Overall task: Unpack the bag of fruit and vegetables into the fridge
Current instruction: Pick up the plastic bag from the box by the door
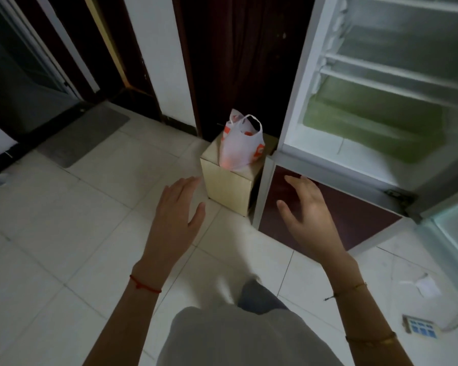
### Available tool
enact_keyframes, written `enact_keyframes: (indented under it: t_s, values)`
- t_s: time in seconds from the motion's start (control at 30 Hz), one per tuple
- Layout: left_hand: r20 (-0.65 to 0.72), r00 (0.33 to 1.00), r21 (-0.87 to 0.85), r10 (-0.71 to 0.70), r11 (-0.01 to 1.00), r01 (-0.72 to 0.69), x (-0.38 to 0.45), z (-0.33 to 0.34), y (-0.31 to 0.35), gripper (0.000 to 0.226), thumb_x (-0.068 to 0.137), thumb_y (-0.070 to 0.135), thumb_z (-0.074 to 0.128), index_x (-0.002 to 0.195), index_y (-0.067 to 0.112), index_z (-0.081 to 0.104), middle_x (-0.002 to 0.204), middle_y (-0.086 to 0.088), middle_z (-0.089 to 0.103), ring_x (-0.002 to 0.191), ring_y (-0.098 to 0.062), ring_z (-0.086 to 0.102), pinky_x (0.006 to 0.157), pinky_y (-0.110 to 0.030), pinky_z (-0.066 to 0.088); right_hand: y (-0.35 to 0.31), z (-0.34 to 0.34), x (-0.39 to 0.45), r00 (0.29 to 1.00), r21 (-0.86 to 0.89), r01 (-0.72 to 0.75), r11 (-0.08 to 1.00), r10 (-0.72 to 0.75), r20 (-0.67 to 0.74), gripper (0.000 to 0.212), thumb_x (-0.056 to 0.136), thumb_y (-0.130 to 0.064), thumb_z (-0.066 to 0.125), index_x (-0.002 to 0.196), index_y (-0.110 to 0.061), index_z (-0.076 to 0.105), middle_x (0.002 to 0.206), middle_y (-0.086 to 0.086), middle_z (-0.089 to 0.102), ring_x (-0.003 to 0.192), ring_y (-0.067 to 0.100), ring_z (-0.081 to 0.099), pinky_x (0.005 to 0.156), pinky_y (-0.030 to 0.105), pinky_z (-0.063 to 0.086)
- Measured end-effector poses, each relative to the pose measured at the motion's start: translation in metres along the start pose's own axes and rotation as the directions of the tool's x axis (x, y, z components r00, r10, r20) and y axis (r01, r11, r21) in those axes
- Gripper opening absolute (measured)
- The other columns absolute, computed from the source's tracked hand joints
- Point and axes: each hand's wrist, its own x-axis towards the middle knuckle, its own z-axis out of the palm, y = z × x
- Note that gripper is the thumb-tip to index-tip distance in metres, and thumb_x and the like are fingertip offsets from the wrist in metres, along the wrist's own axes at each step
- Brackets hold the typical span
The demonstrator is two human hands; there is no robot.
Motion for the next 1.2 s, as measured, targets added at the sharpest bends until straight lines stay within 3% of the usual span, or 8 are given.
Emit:
enact_keyframes:
  t_s: [0.13, 0.23, 0.4, 0.53, 0.77, 0.97, 1.13, 1.2]
  values:
    - [-0.028, 1.0, 0.008, -0.007, 1.0, 0.008, 0.043, 0.009, -0.017, 0.05, 0.096, 0.026, 0.047, 0.142, 0.009, 0.043, 0.141, -0.009, 0.051, 0.134, -0.025, 0.044, 0.114, -0.054, 0.032, 0.013, 0.015, 0.051, 0.999, -0.01, 0.024, 1.0, -0.024, 0.025, 0.051, 0.094, -0.031, 0.057, 0.141, -0.016, 0.043, 0.145, 0.006, 0.044, 0.141, 0.021, 0.032, 0.117, 0.041, 0.031]
    - [-0.03, 0.999, 0.017, -0.024, 1.0, 0.025, 0.08, 0.018, -0.026, 0.05, 0.096, 0.027, 0.046, 0.143, 0.01, 0.043, 0.142, -0.007, 0.05, 0.134, -0.022, 0.043, 0.118, -0.051, 0.028, 0.026, 0.025, 0.095, 0.997, 0.001, 0.054, 0.999, -0.054, 0.047, 0.049, 0.094, -0.033, 0.056, 0.139, -0.017, 0.043, 0.14, 0.005, 0.047, 0.136, 0.023, 0.039, 0.112, 0.045, 0.036]
    - [-0.041, 0.998, 0.016, -0.039, 0.999, 0.04, 0.15, 0.033, -0.034, 0.05, 0.096, 0.027, 0.045, 0.144, 0.012, 0.042, 0.144, -0.005, 0.05, 0.134, -0.019, 0.043, 0.12, -0.042, 0.021, 0.037, 0.035, 0.169, 0.995, 0.026, 0.098, 0.995, -0.099, 0.023, 0.045, 0.094, -0.025, 0.058, 0.137, -0.014, 0.047, 0.135, 0.006, 0.052, 0.13, 0.02, 0.044, 0.106, 0.016, 0.027]
    - [-0.081, 0.995, 0.002, -0.059, 0.998, 0.059, 0.207, 0.044, -0.043, 0.049, 0.096, 0.027, 0.046, 0.143, 0.012, 0.043, 0.14, -0.007, 0.053, 0.13, -0.023, 0.048, 0.117, -0.049, 0.029, 0.042, 0.044, 0.233, 0.992, 0.081, 0.099, 0.992, -0.105, 0.07, 0.046, 0.096, -0.02, 0.057, 0.139, -0.013, 0.045, 0.134, 0.005, 0.052, 0.125, 0.018, 0.046, 0.097, 0.01, 0.028]
    - [-0.079, 0.992, 0.009, -0.1, 0.995, 0.101, 0.287, 0.071, -0.055, 0.049, 0.094, 0.028, 0.045, 0.139, 0.009, 0.048, 0.133, -0.01, 0.058, 0.121, -0.026, 0.055, 0.106, -0.043, 0.044, 0.053, 0.068, 0.33, 0.981, 0.138, 0.098, 0.986, -0.119, 0.154, 0.05, 0.098, -0.021, 0.049, 0.146, -0.018, 0.037, 0.144, 0.001, 0.044, 0.134, 0.016, 0.039, 0.108, 0.033, 0.041]
    - [0.023, 0.993, 0.036, -0.118, 0.992, 0.117, 0.345, 0.096, -0.07, 0.055, 0.093, 0.038, 0.035, 0.138, 0.01, 0.051, 0.134, -0.01, 0.059, 0.123, -0.028, 0.055, 0.107, -0.045, 0.043, 0.063, 0.091, 0.398, 0.99, 0.015, 0.019, 1.0, -0.02, 0.138, 0.046, 0.098, -0.014, 0.046, 0.144, -0.015, 0.04, 0.145, 0.004, 0.043, 0.136, 0.021, 0.039, 0.106, 0.028, 0.035]
    - [0.103, 0.989, 0.025, -0.103, 0.995, 0.101, 0.396, 0.118, -0.091, 0.043, 0.095, 0.021, 0.053, 0.138, 0.013, 0.051, 0.135, -0.008, 0.058, 0.124, -0.026, 0.053, 0.107, -0.041, 0.041, 0.072, 0.109, 0.434, 0.986, 0.028, -0.124, 0.992, 0.121, 0.111, 0.047, 0.101, -0.017, 0.046, 0.146, -0.019, 0.036, 0.15, 0.002, 0.038, 0.137, 0.018, 0.04, 0.099, 0.022, 0.034]
    - [0.159, 0.985, 0.008, -0.073, 0.997, 0.073, 0.418, 0.13, -0.1, 0.042, 0.095, 0.019, 0.054, 0.137, 0.015, 0.052, 0.132, -0.007, 0.06, 0.119, -0.025, 0.055, 0.103, -0.038, 0.043, 0.076, 0.117, 0.451, 0.982, 0.043, -0.166, 0.985, 0.162, 0.1, 0.05, 0.1, -0.015, 0.048, 0.147, -0.019, 0.034, 0.152, 0.002, 0.035, 0.14, 0.019, 0.037, 0.105, 0.027, 0.036]
